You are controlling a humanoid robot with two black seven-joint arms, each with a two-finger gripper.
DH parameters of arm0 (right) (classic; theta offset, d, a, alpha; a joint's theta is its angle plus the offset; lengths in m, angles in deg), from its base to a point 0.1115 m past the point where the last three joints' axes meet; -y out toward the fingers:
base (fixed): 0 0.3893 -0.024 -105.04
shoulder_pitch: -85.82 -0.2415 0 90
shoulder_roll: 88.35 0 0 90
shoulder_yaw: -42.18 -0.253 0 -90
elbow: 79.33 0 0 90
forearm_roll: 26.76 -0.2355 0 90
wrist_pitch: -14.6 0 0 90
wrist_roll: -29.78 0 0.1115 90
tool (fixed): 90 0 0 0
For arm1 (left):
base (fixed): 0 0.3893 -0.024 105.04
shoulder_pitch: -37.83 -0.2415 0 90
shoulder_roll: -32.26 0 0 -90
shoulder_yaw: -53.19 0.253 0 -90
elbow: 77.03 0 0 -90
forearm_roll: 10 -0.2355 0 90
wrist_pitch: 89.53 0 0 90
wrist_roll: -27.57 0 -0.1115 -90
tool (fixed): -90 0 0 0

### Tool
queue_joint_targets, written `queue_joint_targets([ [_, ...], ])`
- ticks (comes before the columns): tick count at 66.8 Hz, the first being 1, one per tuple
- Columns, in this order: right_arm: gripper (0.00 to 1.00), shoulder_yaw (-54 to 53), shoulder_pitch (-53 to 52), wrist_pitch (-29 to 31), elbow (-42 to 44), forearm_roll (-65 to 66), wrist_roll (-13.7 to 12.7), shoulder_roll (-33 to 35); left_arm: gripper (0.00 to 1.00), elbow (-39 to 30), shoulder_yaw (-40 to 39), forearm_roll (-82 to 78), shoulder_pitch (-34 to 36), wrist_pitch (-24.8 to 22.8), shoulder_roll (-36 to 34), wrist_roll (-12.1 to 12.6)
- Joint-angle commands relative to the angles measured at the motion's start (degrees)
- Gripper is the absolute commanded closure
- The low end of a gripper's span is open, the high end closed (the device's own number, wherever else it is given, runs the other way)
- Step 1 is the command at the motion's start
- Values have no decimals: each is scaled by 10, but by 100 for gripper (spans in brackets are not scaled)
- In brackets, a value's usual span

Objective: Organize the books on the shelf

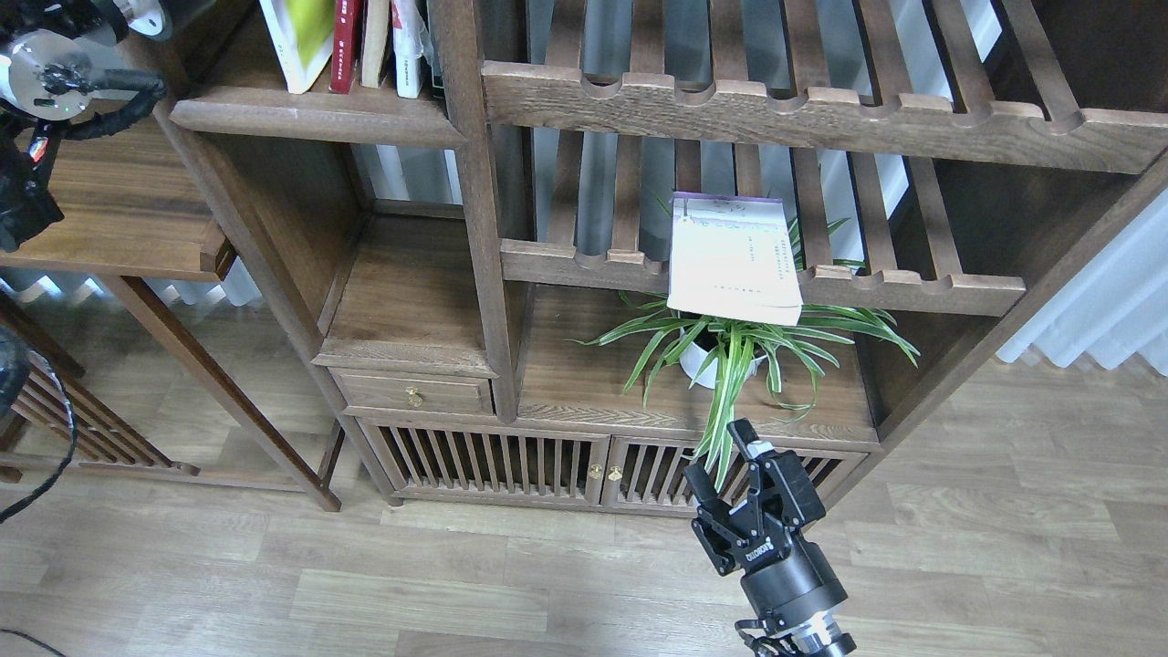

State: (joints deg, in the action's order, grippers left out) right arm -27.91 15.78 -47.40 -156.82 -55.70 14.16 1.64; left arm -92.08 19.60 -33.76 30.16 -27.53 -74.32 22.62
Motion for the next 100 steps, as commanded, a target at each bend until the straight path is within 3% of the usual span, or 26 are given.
queue_joint_targets([
  [1,1,-9,0,0,0,-1,-2,2,98,0,-2,0,2,0,2,4],
  [9,1,-16,0,0,1,-1,-2,7,93,1,-4,2,6,0,10,9],
  [17,1,-22,-1,0,1,-1,0,7,75,0,-4,6,6,0,10,13],
  [28,1,-23,-3,0,1,-1,2,4,66,-2,-9,9,14,0,11,13],
  [33,1,-23,-3,0,1,-1,2,4,59,-2,-10,10,15,0,11,9],
  [34,1,-23,-4,0,1,-1,2,4,53,-3,-13,12,15,0,11,5],
  [46,1,-25,-2,0,1,-1,2,7,44,-16,-31,38,15,0,12,3],
  [75,1,-29,5,0,1,-1,2,1,35,-61,-111,115,12,0,10,0],
  [90,1,-26,7,0,-1,-1,2,2,32,-125,-167,115,-23,0,-1,6],
  [100,1,-22,18,0,-14,-1,2,7,27,-201,-175,120,-63,0,-56,17],
])
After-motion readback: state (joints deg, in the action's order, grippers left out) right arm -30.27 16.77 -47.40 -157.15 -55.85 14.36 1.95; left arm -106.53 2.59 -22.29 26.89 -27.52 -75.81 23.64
